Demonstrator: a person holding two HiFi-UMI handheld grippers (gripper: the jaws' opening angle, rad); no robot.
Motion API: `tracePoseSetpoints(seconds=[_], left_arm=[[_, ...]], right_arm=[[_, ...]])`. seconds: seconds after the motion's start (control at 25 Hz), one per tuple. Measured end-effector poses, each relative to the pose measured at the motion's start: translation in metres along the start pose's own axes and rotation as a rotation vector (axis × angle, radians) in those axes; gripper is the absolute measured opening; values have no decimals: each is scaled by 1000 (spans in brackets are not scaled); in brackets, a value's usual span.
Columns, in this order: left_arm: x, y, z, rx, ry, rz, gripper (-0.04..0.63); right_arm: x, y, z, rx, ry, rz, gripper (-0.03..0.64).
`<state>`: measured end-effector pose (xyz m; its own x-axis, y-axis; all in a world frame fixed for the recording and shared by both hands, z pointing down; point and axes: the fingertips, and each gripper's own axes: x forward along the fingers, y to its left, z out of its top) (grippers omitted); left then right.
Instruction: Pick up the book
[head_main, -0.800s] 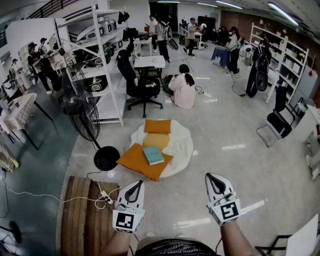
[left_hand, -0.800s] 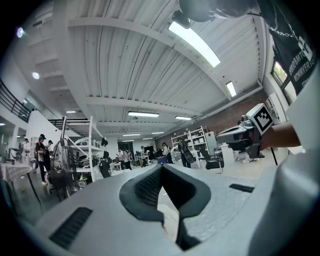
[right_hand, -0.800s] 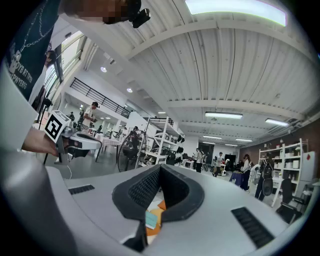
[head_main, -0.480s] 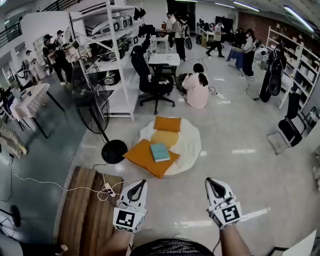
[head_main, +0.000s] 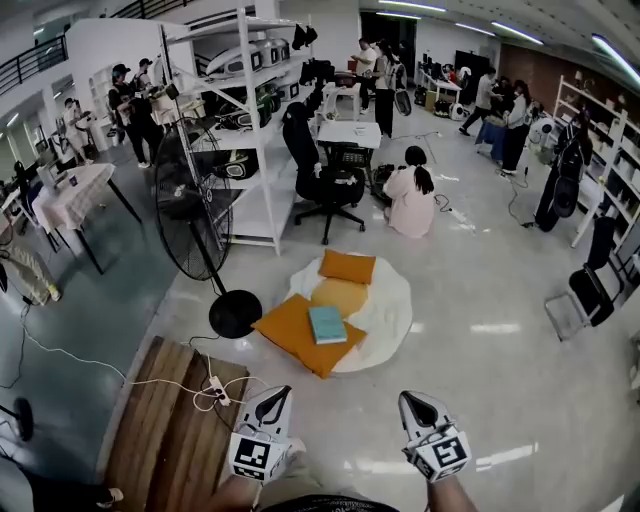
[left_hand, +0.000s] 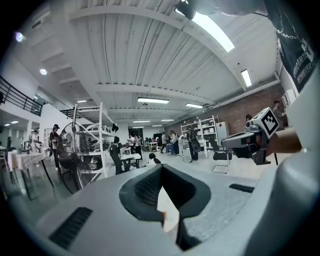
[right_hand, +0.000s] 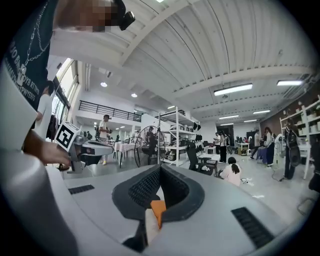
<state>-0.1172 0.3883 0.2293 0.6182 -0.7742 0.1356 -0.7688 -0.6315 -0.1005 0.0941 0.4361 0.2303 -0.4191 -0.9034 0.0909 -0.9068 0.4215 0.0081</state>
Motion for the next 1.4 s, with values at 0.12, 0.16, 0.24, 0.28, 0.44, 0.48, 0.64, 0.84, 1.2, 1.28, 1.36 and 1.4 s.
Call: tracePoseSetpoints(seconds=[0.12,0.16,0.24,0.28,0.44,0.48,0.64,0.84,1.2,1.28,1.36,1.4], left_arm=[[20,20,-5,-11,-8,5,2],[29,29,-4,-11,-16,6,2],[53,49,-3,1,-34,7,2],[65,60,-2,10,-39,3,2],[105,99,-1,15,-45,-31,2],[117,110,1,19,-51,-40,2],[157,149,13,57,-85,-73,2],[193,188,13,51,-101,-85,2],[261,192,1,36,-63,-117,2],[277,179,5,38,-65,-122,2],[294,169,9,30,-66,-116,2],[303,166,10,22,-65,-106,2]], right_arm=[[27,-8,-3,14,24,3,-3],[38,-13,-4,11,38,4,-3],[65,-23,-2,-4,58,2,-3],[81,-25,4,-14,57,1,-3],[135,-31,24,-46,35,-16,-3],[150,-36,29,-47,28,-23,-3],[206,-53,42,-53,10,-64,-3],[260,-65,42,-68,30,-70,-3],[300,-94,35,-49,52,-32,-3],[296,-113,31,-43,59,-32,-3],[296,-134,27,-27,64,-25,-3],[298,-145,24,-20,66,-16,-3]])
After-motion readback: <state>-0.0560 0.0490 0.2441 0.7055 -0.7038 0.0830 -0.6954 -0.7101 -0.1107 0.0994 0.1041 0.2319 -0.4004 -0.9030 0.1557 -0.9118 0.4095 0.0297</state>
